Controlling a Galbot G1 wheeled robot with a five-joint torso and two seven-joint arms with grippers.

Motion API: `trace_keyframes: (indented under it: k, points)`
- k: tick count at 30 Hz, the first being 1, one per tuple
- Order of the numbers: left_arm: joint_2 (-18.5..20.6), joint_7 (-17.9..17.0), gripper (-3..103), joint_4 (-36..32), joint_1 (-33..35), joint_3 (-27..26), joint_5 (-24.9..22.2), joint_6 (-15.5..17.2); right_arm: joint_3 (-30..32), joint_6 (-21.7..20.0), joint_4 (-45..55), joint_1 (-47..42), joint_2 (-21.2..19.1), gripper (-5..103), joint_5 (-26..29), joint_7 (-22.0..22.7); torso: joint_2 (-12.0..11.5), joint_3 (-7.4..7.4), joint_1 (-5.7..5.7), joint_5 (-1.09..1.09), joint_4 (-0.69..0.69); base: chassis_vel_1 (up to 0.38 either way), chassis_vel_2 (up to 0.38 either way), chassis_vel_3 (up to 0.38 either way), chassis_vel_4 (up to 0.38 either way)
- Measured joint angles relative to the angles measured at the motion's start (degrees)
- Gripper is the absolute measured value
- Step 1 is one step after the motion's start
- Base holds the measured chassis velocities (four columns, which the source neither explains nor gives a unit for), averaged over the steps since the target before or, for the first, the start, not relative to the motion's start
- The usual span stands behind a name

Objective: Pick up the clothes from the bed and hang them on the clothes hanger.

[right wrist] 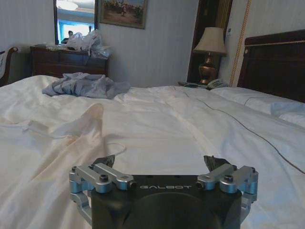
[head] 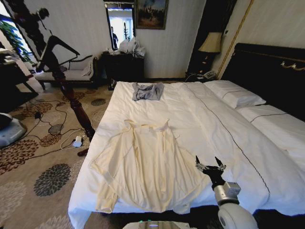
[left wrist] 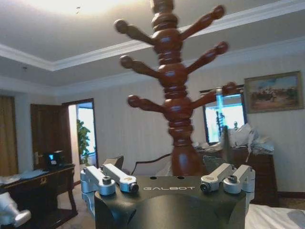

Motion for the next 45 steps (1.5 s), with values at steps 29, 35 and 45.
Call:
trace_keyframes:
  k: [29, 35, 45]
  points:
    - [-21.24, 2.42, 92, -7.90, 5.57, 14.23, 11.45, -9.65, 1.93, -1.13, 0.79, -0.02, -0.28, 100, 2.07, 0.78, 0.00, 0.00, -0.01, 0.02, -0.01, 0.000, 0.000, 0.000, 0.000]
    - [-25.92, 5.58, 93, -3.37, 0.97, 23.47, 17.99, -14.79, 1.51, -1.28, 0.82, 0.35, 0.19, 100, 1.98, 0.78, 0.00, 0.00, -0.01, 0.03, 0.00, 0.000, 0.000, 0.000, 0.000]
    - [-36.66, 5.91, 86, 9.30, -12.00, 39.56, 22.84, -17.98, 1.40, -1.35, 0.40, 0.44, 0.44, 100, 1.97, 0.79, 0.00, 0.01, 0.00, 0.02, -0.01, 0.000, 0.000, 0.000, 0.000]
